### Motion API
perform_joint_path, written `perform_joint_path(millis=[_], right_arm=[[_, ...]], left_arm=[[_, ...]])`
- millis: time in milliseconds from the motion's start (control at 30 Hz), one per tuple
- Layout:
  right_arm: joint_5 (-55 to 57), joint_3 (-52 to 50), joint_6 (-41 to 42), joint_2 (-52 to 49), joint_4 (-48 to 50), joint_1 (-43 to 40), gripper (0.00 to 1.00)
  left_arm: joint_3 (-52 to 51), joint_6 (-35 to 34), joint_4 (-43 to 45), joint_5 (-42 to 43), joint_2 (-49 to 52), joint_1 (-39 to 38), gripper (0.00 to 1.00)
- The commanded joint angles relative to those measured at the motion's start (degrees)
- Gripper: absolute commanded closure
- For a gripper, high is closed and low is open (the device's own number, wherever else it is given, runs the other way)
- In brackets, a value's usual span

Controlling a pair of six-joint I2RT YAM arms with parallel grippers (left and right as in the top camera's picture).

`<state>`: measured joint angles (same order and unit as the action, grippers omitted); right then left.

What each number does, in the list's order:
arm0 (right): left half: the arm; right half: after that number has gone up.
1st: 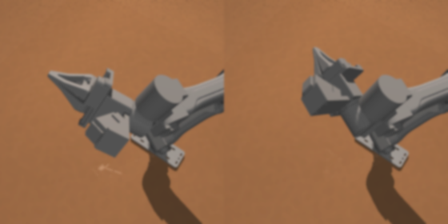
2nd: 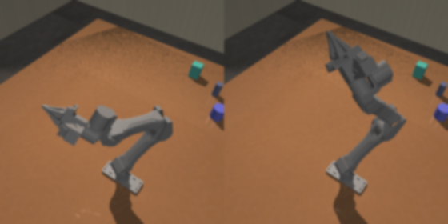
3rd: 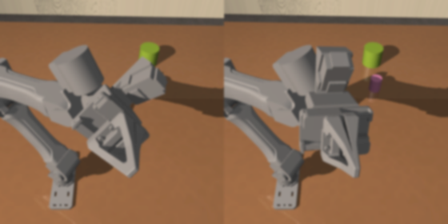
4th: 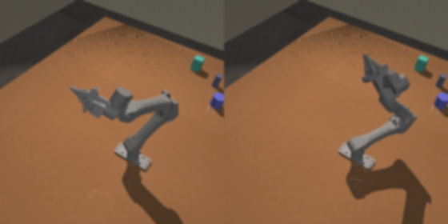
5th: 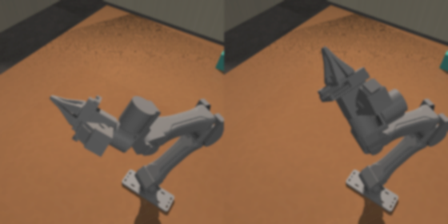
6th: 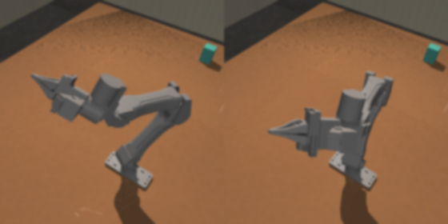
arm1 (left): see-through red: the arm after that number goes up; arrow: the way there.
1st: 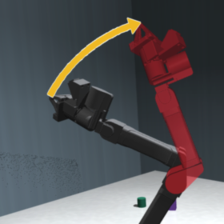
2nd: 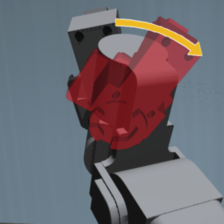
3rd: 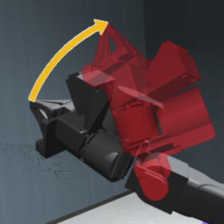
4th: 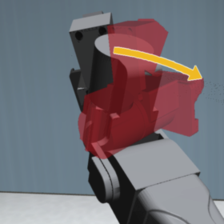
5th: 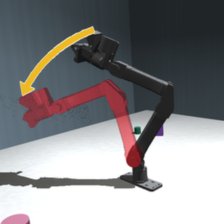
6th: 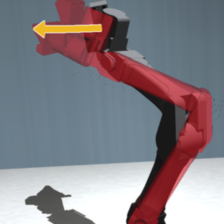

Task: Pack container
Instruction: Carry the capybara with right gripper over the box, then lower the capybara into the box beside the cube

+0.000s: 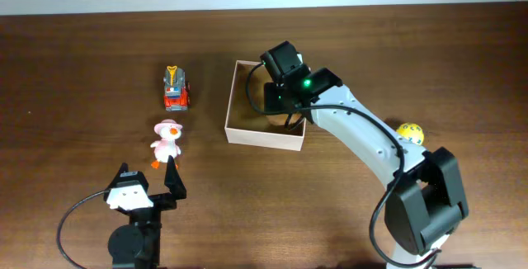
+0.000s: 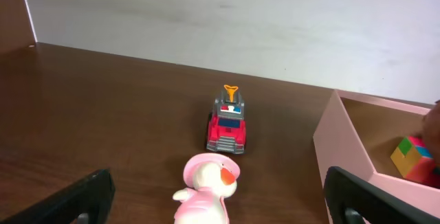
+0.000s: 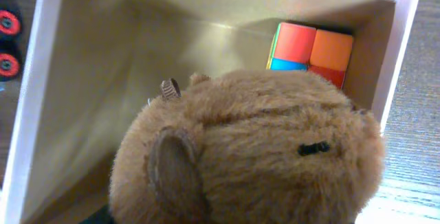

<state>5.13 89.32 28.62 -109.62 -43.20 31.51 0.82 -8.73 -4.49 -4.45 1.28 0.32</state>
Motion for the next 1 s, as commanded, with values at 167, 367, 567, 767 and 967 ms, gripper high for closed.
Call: perform_joint_path(millis=[167, 367, 567, 767, 967], right_arm=[[1.6, -0.4, 2.6, -0.4, -1.1, 0.3, 0.46], [1.6, -0.4, 2.6, -0.4, -2.0, 0.3, 0.36], [1.6, -0.4, 2.6, -0.4, -2.8, 0.3, 0.15], [1.6, -0.4, 2.2, -0.4, -1.7, 0.3, 0.14], [0.2, -0.4, 0.2, -0.4, -0.4, 0.4, 0.14]], left_arm=[[-0.3, 0.9, 0.1, 0.6, -0.3, 0.1, 0.01], [-0.3, 0.9, 0.1, 0.6, -0.3, 0.1, 0.01], [-0.3, 0.9, 0.1, 0.6, -0.3, 0.1, 0.01], [-0.3, 0.9, 0.1, 0.6, -0.3, 0.1, 0.01], [-0.3, 0.9, 0.1, 0.6, -0.3, 0.1, 0.01]])
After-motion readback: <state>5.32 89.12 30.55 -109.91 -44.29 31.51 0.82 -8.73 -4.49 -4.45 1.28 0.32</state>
